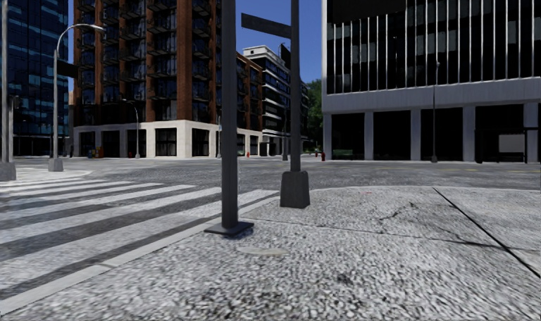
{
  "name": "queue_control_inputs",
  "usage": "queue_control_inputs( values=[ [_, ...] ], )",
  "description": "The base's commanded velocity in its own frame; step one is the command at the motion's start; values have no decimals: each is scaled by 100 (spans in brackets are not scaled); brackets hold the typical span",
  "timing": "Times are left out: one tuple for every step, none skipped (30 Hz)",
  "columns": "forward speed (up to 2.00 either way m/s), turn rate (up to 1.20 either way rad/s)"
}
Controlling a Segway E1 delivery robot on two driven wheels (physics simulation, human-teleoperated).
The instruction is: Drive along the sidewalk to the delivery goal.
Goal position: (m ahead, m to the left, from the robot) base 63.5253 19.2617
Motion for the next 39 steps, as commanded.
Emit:
queue_control_inputs(
  values=[
    [200,86],
    [200,87],
    [200,87],
    [200,87],
    [200,87],
    [200,87],
    [200,87],
    [200,87],
    [200,87],
    [200,87],
    [200,87],
    [200,87],
    [200,87],
    [200,87],
    [200,87],
    [200,87],
    [200,87],
    [200,87],
    [200,87],
    [200,87],
    [200,87],
    [200,87],
    [200,87],
    [200,84],
    [200,41],
    [200,0],
    [200,0],
    [200,0],
    [200,0],
    [200,0],
    [200,0],
    [200,0],
    [200,0],
    [200,0],
    [200,0],
    [200,0],
    [200,0],
    [200,0],
    [200,0]
  ],
)
